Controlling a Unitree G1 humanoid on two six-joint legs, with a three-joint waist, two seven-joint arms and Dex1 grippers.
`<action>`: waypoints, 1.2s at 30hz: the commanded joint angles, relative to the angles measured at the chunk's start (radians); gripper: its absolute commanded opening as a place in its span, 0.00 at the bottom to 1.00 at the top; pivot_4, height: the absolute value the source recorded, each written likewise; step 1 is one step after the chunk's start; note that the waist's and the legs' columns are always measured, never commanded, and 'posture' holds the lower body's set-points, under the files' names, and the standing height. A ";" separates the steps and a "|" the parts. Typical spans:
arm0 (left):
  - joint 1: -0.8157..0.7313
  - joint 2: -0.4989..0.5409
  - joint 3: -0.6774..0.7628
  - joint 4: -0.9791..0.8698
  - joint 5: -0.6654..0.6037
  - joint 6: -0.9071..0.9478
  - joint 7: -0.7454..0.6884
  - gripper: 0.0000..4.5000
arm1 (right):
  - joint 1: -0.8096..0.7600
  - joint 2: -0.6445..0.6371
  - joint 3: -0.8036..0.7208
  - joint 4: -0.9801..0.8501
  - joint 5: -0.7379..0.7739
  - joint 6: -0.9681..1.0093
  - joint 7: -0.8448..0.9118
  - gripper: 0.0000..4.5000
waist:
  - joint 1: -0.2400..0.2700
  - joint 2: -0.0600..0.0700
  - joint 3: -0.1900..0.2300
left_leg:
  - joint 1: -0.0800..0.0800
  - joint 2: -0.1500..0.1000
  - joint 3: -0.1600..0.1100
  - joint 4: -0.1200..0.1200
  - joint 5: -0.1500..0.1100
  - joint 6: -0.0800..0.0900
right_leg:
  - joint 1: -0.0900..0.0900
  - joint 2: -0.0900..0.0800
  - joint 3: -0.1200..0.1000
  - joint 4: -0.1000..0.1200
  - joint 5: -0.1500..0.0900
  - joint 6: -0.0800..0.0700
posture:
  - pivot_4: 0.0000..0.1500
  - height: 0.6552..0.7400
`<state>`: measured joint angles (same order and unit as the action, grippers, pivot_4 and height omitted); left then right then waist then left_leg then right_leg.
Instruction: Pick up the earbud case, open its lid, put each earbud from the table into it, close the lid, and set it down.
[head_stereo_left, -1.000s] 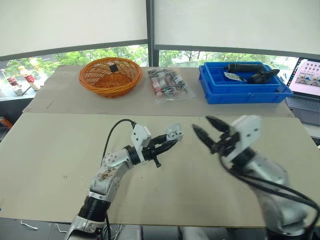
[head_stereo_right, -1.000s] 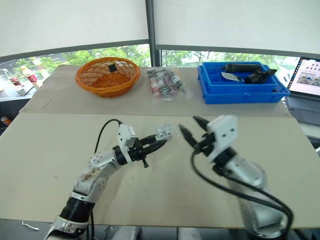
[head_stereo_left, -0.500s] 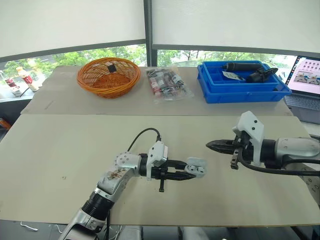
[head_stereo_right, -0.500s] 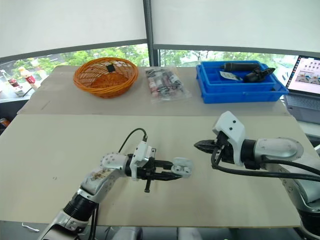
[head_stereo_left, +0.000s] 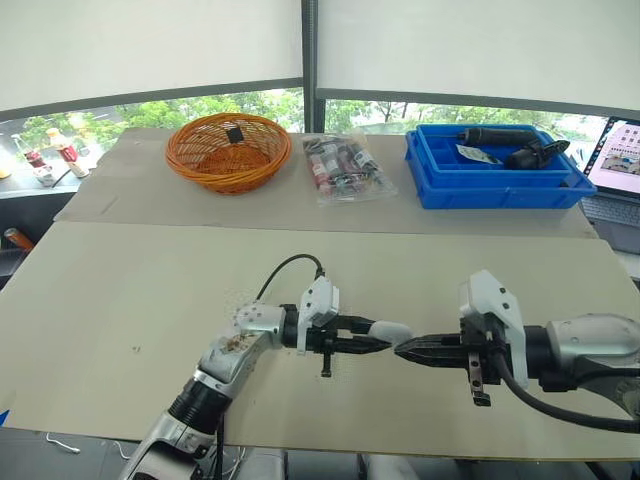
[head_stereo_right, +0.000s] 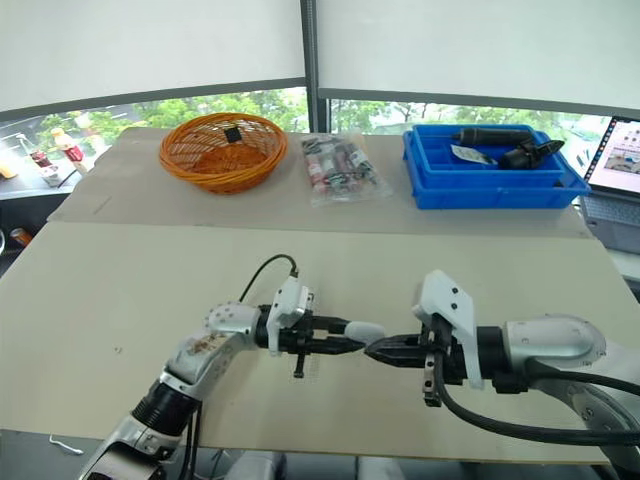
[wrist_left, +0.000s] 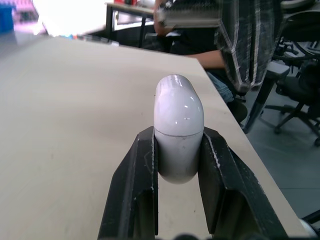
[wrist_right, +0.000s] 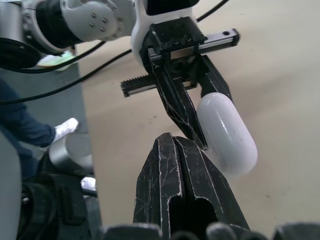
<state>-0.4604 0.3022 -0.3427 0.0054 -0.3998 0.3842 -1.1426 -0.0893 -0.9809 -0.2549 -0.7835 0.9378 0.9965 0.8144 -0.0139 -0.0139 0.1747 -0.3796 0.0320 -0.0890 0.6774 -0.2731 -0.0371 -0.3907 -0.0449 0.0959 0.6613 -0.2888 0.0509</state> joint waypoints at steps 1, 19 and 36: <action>-0.083 -0.006 0.003 0.037 -0.048 0.238 0.031 0.13 | 0.052 0.000 -0.060 -0.033 -0.033 -0.031 -0.051 0.00 | 0.000 0.000 0.000 | 0.000 0.000 0.000 0.000 0.000 0.000 | 0.000 0.000 0.000 0.000 0.000 0.000 | 1.00 0.72; -0.189 0.133 -0.009 0.160 0.114 0.154 -0.013 0.99 | 0.235 -0.060 -0.022 0.008 -0.412 -0.362 0.051 0.00 | -0.008 0.000 0.000 | 0.001 0.000 0.000 -0.001 0.000 0.000 | 0.000 0.000 0.000 0.001 0.000 0.000 | 1.00 0.72; 0.148 0.526 0.255 -0.301 0.028 -0.134 -0.180 1.00 | -0.039 -0.263 -0.010 0.279 -0.476 -0.597 0.388 0.79 | -0.003 0.001 0.004 | 0.002 0.002 0.001 -0.002 0.000 0.000 | 0.000 0.000 0.001 0.000 0.000 0.000 | 1.00 0.72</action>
<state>-0.3038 0.8209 -0.1174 -0.2567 -0.3551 0.2663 -1.3244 -0.1109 -1.2329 -0.2620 -0.5099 0.4690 0.4313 1.1853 -0.0169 -0.0130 0.1787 -0.3781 0.0336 -0.0878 0.6760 -0.2730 -0.0374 -0.3909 -0.0451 0.0959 0.6616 -0.2890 0.0507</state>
